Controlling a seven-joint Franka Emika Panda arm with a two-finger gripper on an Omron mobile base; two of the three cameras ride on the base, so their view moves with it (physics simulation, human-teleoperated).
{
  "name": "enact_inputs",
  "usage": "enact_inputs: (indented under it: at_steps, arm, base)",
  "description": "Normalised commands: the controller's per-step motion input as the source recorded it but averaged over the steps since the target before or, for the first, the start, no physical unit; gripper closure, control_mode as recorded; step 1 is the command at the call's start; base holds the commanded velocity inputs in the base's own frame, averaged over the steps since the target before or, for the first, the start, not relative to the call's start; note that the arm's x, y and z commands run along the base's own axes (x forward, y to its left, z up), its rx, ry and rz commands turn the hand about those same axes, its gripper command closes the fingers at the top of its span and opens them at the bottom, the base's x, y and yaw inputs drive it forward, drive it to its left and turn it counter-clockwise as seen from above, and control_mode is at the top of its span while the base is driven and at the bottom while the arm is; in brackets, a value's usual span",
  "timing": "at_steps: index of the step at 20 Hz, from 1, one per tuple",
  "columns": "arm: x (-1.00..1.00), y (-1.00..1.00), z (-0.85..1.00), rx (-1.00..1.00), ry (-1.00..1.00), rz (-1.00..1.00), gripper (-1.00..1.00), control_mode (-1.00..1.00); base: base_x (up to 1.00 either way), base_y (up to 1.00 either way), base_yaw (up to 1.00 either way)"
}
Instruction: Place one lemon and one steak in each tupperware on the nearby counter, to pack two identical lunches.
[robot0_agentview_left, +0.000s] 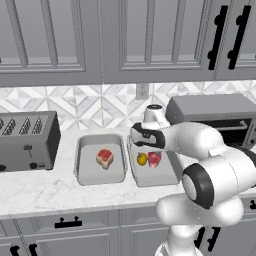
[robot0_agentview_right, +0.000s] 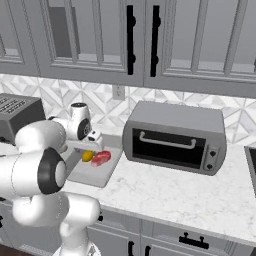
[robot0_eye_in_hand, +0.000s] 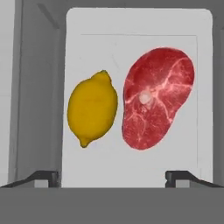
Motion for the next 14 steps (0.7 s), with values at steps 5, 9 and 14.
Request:
enact_inputs:
  at_steps: [5, 9, 14]
  arm:
    - [-0.82, 0.0, 0.7, 0.0, -0.13, -0.01, -1.0, -1.0]
    - [-1.0, 0.0, 0.82, 0.0, -0.22, 0.0, -1.0, -1.0]
    - [-1.0, -0.05, 0.96, 0.01, -0.23, 0.0, -1.0, -1.0]
  base:
    - [0.0, 0.0, 0.0]
    - [0.0, 0.0, 0.0]
    - [0.0, 0.0, 0.0]
